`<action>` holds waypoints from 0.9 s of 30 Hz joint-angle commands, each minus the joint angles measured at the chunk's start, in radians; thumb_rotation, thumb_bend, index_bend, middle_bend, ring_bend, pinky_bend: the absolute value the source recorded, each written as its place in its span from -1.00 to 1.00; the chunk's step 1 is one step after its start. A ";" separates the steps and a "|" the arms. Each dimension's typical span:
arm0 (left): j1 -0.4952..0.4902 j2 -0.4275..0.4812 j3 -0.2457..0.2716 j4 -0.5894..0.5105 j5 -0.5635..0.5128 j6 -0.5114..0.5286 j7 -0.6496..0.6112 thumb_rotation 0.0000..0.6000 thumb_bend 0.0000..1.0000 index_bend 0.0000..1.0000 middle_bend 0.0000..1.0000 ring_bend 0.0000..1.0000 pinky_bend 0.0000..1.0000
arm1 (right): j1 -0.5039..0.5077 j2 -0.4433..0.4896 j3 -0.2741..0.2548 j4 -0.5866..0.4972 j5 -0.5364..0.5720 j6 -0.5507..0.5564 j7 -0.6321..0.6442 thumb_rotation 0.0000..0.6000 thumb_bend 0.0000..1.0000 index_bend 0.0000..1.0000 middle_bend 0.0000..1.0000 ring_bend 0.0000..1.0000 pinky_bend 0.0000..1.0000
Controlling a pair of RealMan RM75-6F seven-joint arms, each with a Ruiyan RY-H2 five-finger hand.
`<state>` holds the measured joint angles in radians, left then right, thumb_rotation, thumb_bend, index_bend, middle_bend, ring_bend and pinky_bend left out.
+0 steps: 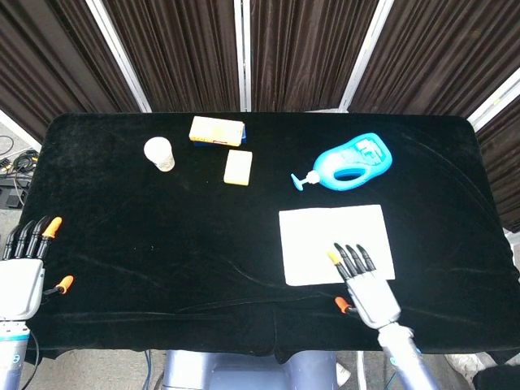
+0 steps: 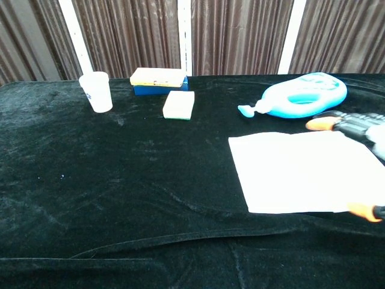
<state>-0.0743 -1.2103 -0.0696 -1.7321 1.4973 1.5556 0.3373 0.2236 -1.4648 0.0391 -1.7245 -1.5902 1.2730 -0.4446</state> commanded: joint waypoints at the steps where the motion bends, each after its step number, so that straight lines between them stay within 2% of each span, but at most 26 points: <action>1: -0.001 0.000 -0.001 0.000 -0.003 -0.003 0.000 1.00 -0.69 -1.00 -1.00 -1.00 -1.00 | 0.028 -0.074 0.038 0.013 0.076 -0.040 -0.054 1.00 -0.76 -1.00 -1.00 -1.00 -1.00; 11: -0.008 -0.005 -0.006 0.004 -0.026 -0.018 0.012 1.00 -0.69 -1.00 -1.00 -1.00 -1.00 | 0.072 -0.221 0.085 0.091 0.180 -0.058 -0.065 1.00 -0.76 -1.00 -1.00 -1.00 -1.00; 18: -0.011 -0.007 -0.006 0.006 -0.033 -0.023 0.015 1.00 -0.69 -1.00 -1.00 -1.00 -1.00 | 0.093 -0.274 0.096 0.155 0.226 -0.062 -0.083 1.00 -0.76 -1.00 -1.00 -1.00 -1.00; 27: -0.014 -0.008 -0.007 0.001 -0.045 -0.030 0.022 1.00 -0.69 -1.00 -1.00 -1.00 -1.00 | 0.098 -0.315 0.088 0.245 0.272 -0.073 -0.020 1.00 -0.76 -1.00 -1.00 -1.00 -1.00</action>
<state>-0.0887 -1.2186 -0.0768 -1.7309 1.4521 1.5257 0.3595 0.3204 -1.7754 0.1306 -1.4846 -1.3230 1.2016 -0.4674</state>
